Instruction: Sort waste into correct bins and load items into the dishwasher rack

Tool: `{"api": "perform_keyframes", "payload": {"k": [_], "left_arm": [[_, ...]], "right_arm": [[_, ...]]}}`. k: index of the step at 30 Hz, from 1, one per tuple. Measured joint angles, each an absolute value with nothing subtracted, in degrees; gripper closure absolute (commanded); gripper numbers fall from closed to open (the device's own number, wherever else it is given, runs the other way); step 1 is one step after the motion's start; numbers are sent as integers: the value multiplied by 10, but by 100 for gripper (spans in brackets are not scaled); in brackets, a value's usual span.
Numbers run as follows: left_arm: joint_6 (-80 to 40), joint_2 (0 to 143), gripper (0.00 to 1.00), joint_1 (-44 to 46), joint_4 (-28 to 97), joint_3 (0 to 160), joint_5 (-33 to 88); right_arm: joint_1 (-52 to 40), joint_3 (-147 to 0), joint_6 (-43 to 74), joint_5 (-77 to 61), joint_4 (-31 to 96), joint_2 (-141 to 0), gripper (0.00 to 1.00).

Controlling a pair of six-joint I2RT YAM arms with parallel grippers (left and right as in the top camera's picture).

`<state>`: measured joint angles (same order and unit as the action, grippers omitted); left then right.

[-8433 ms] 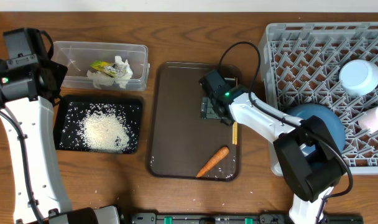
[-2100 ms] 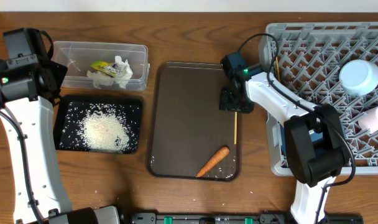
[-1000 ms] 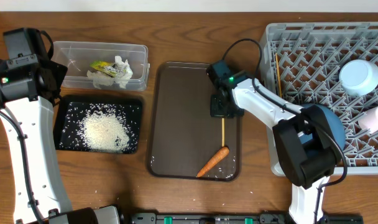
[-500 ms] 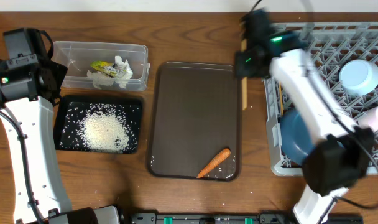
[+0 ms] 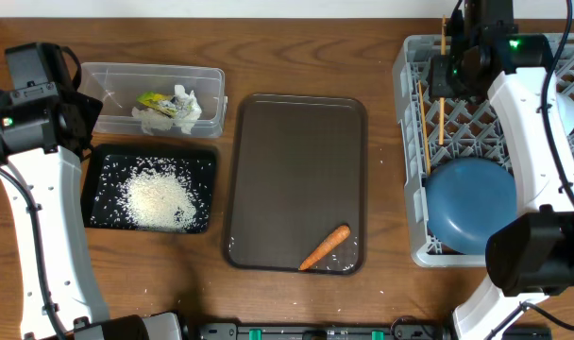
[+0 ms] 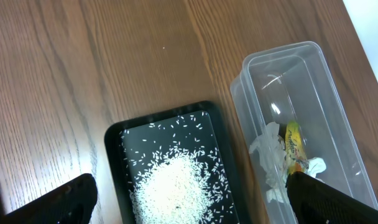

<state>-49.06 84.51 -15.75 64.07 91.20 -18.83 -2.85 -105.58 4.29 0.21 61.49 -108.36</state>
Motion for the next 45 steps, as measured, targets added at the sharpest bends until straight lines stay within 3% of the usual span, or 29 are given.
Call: {"api": "perform_keyframes", "payload": {"k": [6,16,20,25,26,28,39,40,41,42,45], "left_arm": [[-491,845,1,-157,641,912,-188],[-491,845,1,-157,641,912,-188],[-491,845,1,-157,641,912,-188],[-491,845,1,-157,641,912,-188],[-491,845,1,-157,641,912,-188],[-491,845,1,-157,641,912,-188],[-491,845,1,-157,641,912,-188],[-491,845,1,-157,641,912,-188],[-491,845,1,-157,641,912,-188],[-491,845,1,-157,641,912,-188],[-491,845,1,-157,641,912,-188]], "right_arm": [[-29,-1056,37,-3,615,-1110,73],[-29,-1055,47,-21,645,-1120,77],[-37,-1055,50,-64,667,-1120,74],[-71,-1055,56,-142,687,-1120,53],[-82,-1055,60,-154,693,-1120,54],[-110,-1055,74,-167,711,-1120,65],[-252,-1055,304,-58,767,-1120,72],[-269,-1055,326,-44,783,-1120,68],[-283,-1055,346,-30,799,-1120,15],[-300,-1054,370,-13,815,-1119,1],[-350,-1054,422,38,855,-1114,1]]}}
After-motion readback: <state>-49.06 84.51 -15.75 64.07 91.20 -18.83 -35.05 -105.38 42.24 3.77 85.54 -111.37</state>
